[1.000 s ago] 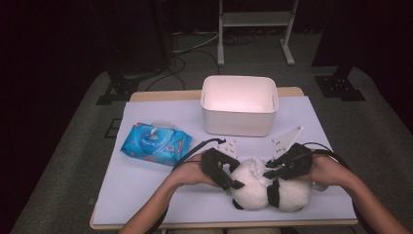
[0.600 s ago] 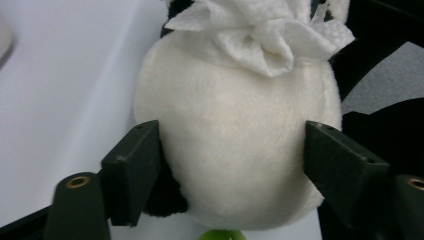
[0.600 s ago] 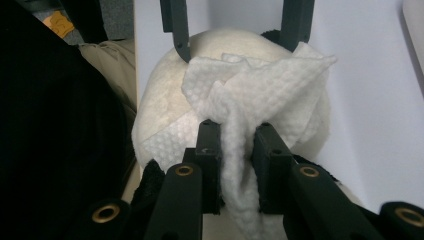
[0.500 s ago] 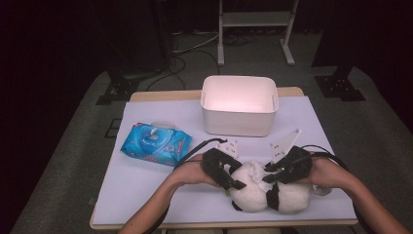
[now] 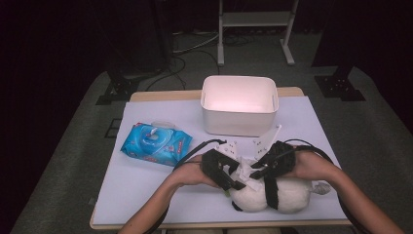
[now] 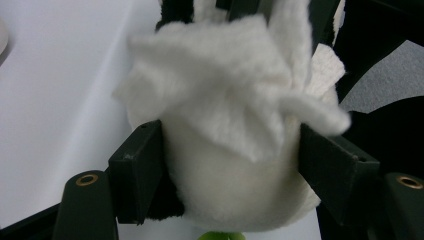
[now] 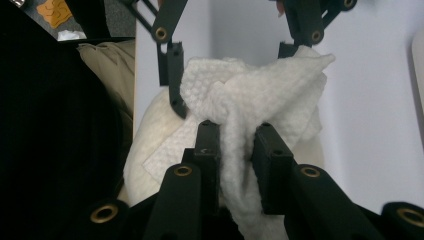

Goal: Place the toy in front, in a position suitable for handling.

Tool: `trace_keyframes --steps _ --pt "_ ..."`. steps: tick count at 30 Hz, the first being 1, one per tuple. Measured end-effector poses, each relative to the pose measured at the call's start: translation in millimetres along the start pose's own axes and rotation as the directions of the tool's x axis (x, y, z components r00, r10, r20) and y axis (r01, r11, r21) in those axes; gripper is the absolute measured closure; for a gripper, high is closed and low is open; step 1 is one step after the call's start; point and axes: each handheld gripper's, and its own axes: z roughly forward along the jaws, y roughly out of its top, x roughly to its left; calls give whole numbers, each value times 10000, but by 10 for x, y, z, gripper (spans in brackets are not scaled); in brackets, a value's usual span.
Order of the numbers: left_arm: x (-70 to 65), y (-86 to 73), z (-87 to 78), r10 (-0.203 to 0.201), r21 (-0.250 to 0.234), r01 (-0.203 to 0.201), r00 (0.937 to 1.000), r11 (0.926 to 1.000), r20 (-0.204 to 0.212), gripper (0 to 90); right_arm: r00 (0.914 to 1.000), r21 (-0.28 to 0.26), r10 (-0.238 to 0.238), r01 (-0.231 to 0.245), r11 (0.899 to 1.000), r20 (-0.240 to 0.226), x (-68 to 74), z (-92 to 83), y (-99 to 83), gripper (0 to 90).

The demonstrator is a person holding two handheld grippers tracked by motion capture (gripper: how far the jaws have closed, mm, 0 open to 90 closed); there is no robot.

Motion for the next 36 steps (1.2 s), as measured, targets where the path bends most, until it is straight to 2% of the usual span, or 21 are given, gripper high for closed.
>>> trace_keyframes --steps 2,6,14,23,24,28,32,36 --pt "1 -8 -2 -23 -12 23 10000 10000 -11 280 9999 27 -150 150 9999 -5 -16 32 31 743" --pt "0 -7 3 -103 -129 102 9999 9999 -99 272 10000 105 -57 57 9999 -36 -17 2 13 743" --pt "-16 -1 -3 -84 -79 83 9999 9999 -125 270 9994 401 312 -319 9987 173 -15 -167 -204 745" --pt "-12 7 -7 -65 -26 65 9999 10000 -158 267 9964 298 596 -614 9977 605 -5 -411 -352 745" --pt "-10 5 -6 -98 -54 97 9998 9999 -166 267 9945 218 750 -768 9968 735 -3 -480 -409 745" --pt "-3 -12 -6 -176 -189 173 9997 9997 -149 266 9908 10 989 -995 9950 925 8 -551 -515 745" --pt "-13 -6 3 -157 -181 154 9997 9997 -167 255 9889 -203 1247 -1234 9921 803 33 -495 -608 745" --pt "-10 0 5 -123 -159 120 9996 9998 -242 196 9878 -569 1381 -1342 9893 723 68 -445 -704 745"
